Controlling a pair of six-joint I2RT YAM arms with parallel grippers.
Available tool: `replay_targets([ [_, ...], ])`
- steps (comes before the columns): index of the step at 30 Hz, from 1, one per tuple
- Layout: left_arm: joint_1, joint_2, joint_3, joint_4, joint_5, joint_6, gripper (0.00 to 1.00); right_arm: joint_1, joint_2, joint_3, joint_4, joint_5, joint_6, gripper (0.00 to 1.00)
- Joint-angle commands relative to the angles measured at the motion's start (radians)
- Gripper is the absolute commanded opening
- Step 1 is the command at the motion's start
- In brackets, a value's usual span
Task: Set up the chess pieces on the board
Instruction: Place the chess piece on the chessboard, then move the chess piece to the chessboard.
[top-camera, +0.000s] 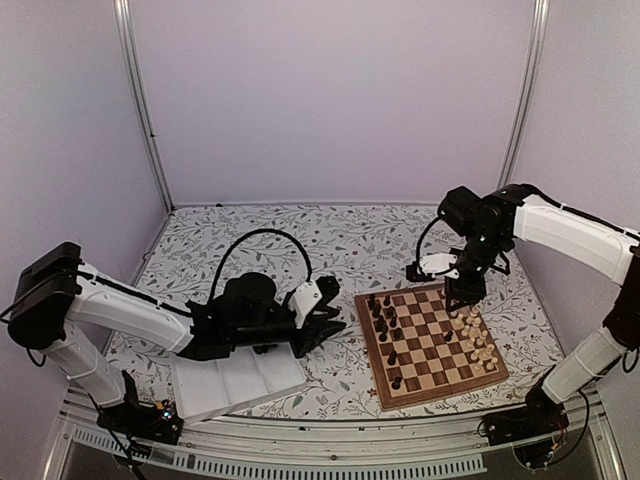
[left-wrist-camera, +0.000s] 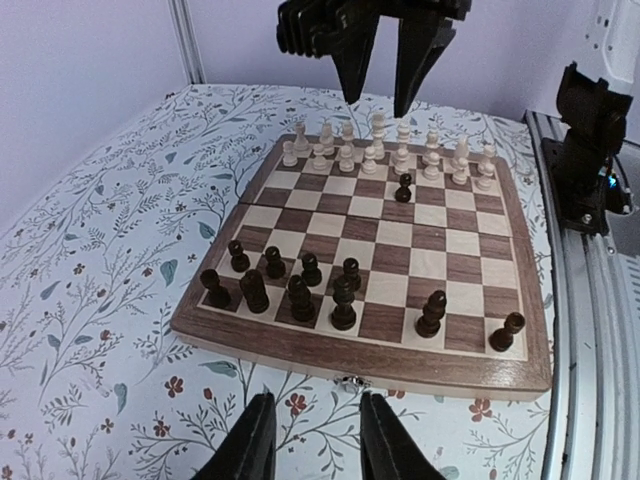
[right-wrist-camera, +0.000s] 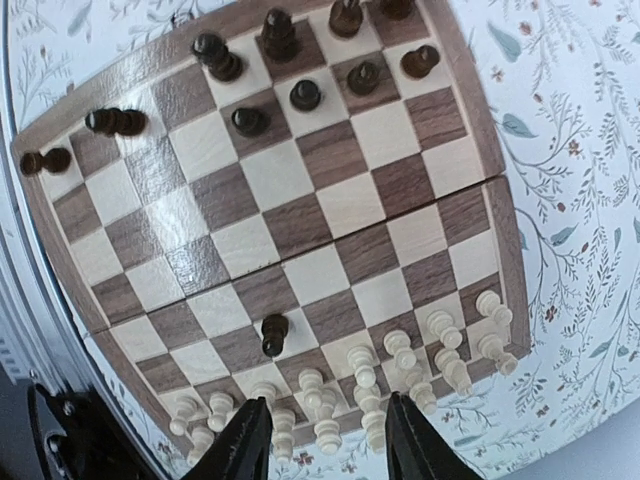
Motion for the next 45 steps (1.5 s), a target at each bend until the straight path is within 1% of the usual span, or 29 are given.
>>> replay_targets([
  [1, 0.006, -0.054, 0.117, -0.176, -0.064, 0.02, 0.32, -0.083, -0.121, -0.144, 0.215, -0.255, 0.035, 0.42],
  [3, 0.007, -0.081, 0.148, -0.229, -0.098, 0.019, 0.34, -0.11, -0.175, -0.206, 0.284, -0.293, 0.083, 0.41],
  [6, 0.009, -0.109, 0.179, -0.267, -0.123, 0.029, 0.37, -0.122, -0.209, -0.294, 0.358, -0.317, 0.139, 0.41],
  [11, 0.01, -0.102, 0.215, -0.286, -0.121, 0.03, 0.38, -0.125, -0.188, -0.4, 0.437, -0.284, 0.188, 0.41],
  [17, 0.009, -0.065, 0.23, -0.28, -0.107, 0.001, 0.39, -0.137, -0.152, -0.448, 0.493, -0.203, 0.217, 0.41],
  [26, 0.009, -0.06, 0.214, -0.271, -0.094, -0.02, 0.39, -0.157, -0.1, -0.454, 0.477, -0.19, 0.206, 0.41],
  [35, 0.009, -0.061, 0.194, -0.253, -0.098, -0.015, 0.39, -0.157, -0.104, -0.472, 0.423, -0.204, 0.195, 0.39],
  [37, 0.009, -0.057, 0.192, -0.248, -0.098, -0.015, 0.39, -0.157, -0.1, -0.472, 0.414, -0.204, 0.195, 0.34],
  [42, 0.009, -0.052, 0.186, -0.245, -0.094, -0.014, 0.39, -0.158, -0.08, -0.465, 0.39, -0.211, 0.196, 0.15],
  [45, 0.009, -0.058, 0.177, -0.241, -0.098, -0.013, 0.39, -0.158, -0.075, -0.452, 0.374, -0.224, 0.195, 0.11],
])
